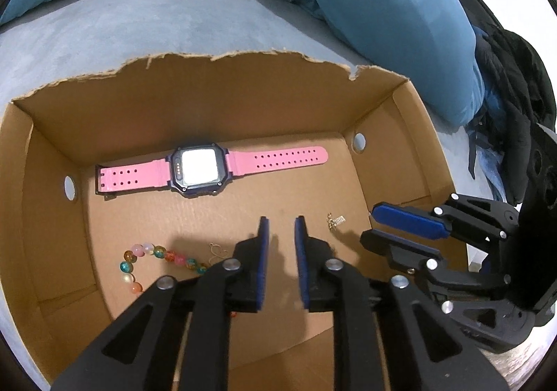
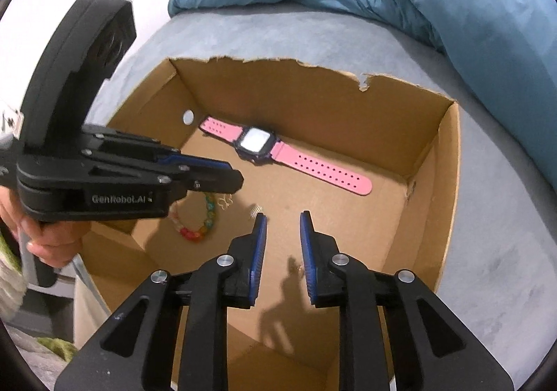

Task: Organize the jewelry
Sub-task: 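Withdraw both open tools from the box toward the orange bracelet and gold ring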

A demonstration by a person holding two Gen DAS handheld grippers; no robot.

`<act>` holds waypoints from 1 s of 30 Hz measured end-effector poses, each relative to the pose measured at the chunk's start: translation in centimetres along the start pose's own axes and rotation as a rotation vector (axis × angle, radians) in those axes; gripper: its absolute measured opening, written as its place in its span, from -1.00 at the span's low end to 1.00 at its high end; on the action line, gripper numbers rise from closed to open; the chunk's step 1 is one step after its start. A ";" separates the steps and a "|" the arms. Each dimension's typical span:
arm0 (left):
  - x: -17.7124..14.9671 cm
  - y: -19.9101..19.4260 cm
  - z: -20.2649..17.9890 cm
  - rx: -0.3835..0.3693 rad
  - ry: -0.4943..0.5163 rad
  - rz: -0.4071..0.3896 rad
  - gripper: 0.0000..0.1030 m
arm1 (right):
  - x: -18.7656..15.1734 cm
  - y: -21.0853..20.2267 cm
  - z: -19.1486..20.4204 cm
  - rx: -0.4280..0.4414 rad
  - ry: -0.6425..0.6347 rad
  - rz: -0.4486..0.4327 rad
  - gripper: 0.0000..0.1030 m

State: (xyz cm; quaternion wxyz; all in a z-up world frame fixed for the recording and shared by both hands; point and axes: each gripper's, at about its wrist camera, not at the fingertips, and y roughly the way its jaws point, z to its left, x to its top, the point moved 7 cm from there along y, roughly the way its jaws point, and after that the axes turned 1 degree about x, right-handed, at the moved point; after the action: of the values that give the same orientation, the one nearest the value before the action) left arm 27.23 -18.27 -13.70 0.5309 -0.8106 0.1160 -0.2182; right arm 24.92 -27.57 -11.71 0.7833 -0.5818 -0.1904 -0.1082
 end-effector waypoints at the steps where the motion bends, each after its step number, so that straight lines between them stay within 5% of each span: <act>1: 0.0 0.0 0.1 0.004 0.001 -0.003 -0.70 | 0.1 -0.1 0.0 -0.001 0.002 -0.004 -0.57; 9: -0.1 -1.5 -0.1 0.015 0.006 -0.060 -0.70 | 0.4 -1.6 -0.2 -0.017 0.035 -0.060 -0.54; 15: -0.9 -5.8 -0.8 0.031 0.063 -0.193 -0.69 | -0.4 -5.8 0.9 -0.091 0.052 -0.206 -0.26; 23: -5.5 -13.0 -0.6 0.076 0.116 -0.360 -0.30 | -3.7 -11.5 3.5 -0.173 0.086 -0.391 0.09; 30: -10.9 -17.5 -0.3 0.093 0.113 -0.462 0.19 | -6.8 -13.6 6.4 -0.198 0.072 -0.449 0.31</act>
State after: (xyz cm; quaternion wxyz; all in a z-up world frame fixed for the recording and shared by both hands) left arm 16.69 -6.78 -0.16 0.4964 -0.7768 -0.0533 -0.3838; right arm 12.31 -25.94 -1.15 0.6851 -0.5944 -0.2756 -0.3184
